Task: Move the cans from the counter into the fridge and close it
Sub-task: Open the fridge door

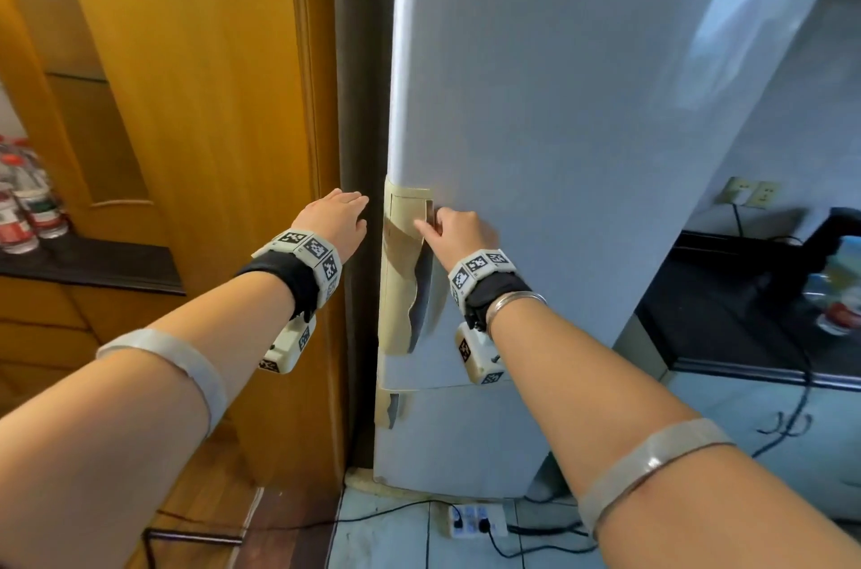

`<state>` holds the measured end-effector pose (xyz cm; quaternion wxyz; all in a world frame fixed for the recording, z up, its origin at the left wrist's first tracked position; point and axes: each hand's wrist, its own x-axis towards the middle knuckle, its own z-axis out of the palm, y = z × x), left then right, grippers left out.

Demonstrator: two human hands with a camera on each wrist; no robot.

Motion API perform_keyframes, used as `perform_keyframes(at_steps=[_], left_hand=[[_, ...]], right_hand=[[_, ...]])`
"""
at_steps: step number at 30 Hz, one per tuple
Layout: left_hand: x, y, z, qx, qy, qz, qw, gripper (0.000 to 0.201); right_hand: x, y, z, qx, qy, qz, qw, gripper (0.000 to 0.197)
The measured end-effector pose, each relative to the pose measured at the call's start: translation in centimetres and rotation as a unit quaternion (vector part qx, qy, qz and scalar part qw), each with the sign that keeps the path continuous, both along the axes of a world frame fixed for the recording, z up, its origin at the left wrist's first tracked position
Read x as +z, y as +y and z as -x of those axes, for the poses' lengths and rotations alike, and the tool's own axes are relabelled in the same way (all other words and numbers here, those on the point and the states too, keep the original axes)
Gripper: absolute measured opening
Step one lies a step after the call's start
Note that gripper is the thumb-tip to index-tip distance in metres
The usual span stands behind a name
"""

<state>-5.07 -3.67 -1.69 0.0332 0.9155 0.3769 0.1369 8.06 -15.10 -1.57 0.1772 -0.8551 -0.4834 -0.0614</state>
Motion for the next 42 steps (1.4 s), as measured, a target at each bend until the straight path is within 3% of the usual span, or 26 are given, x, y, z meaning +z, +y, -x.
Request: perform_keyframes(at_steps=[3,7,10,13,16,26,32,35,39,42], left_hand=[[0.3,-2.5,1.7,-0.014,-0.008,-0.006,1.0,0.048],[0.8,-5.5,3.7,-0.033,-0.015,-0.008,0.999,0.047],[1.4,-7.3,5.0,-0.042,-0.022,-0.008,0.999,0.047],[2.1,-8.8,6.0,-0.046,-0.036,-0.011,0.998,0.046],[2.5,-10.3,6.6,-0.06,-0.049,-0.012,0.997,0.043],[1.1,-14.8,5.6,-0.103,-0.048,-0.009,0.993,0.032],[0.9,-19.0,2.6,-0.166,-0.017,-0.014,0.986,0.034],[1.0,-20.7,0.9,-0.197,-0.02,-0.018,0.98,0.035],[0.7,-23.7,-1.3,-0.242,-0.022,-0.019,0.97,0.034],[0.2,-25.5,-2.7,-0.248,-0.016,-0.016,0.968,0.039]], right_hand=[[1.3,-3.2,1.6,-0.017,-0.067,-0.085,0.994,0.029],[3.3,-6.0,4.6,-0.01,-0.17,-0.212,0.962,0.052],[5.4,-7.2,7.4,0.014,-0.221,-0.163,0.961,0.051],[6.1,-8.0,9.2,0.05,-0.262,-0.116,0.957,0.028],[6.1,-8.7,9.8,0.017,-0.264,-0.087,0.961,0.011],[5.7,-15.2,10.1,-0.037,-0.259,-0.086,0.961,0.01],[4.6,-22.1,8.3,-0.074,-0.294,-0.144,0.942,0.022],[4.5,-25.7,6.8,-0.083,-0.33,-0.163,0.926,0.039],[4.0,-31.1,4.4,-0.123,-0.327,-0.128,0.928,0.061],[3.6,-35.3,3.3,-0.146,-0.324,-0.161,0.921,0.071]])
